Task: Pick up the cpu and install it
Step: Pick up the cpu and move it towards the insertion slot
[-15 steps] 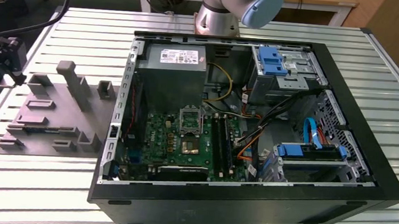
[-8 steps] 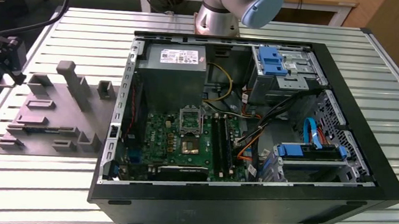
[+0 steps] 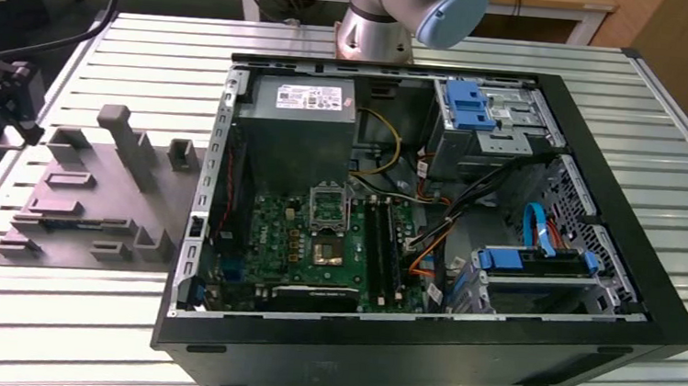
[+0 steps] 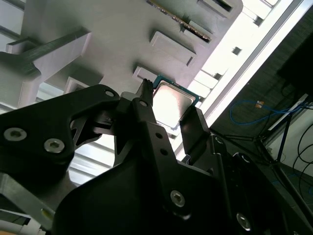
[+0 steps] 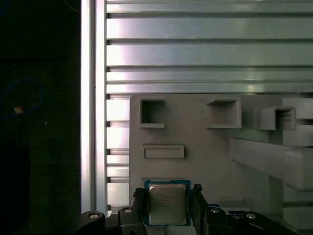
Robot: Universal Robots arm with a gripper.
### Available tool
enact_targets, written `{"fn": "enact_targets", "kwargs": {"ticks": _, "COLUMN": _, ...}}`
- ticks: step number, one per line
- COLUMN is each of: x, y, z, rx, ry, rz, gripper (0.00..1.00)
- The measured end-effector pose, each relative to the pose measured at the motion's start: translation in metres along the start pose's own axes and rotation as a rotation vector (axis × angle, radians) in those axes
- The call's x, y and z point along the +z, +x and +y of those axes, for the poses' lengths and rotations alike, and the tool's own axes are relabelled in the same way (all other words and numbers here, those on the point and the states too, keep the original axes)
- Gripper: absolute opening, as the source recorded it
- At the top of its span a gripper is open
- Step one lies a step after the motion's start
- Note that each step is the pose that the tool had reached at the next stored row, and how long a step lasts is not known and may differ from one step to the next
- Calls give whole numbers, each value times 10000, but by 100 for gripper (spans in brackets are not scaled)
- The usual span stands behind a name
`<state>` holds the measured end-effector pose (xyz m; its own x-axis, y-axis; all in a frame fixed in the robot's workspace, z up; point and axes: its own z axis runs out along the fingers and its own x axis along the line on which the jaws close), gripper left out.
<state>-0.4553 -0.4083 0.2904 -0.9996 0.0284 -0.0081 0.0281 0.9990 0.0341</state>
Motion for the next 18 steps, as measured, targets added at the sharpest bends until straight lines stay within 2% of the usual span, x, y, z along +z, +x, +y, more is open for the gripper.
{"fn": "enact_targets", "kwargs": {"ticks": 18, "x": -64, "y": -1, "z": 2, "rx": -1, "ry": 38, "rz": -2, "gripper": 47}}
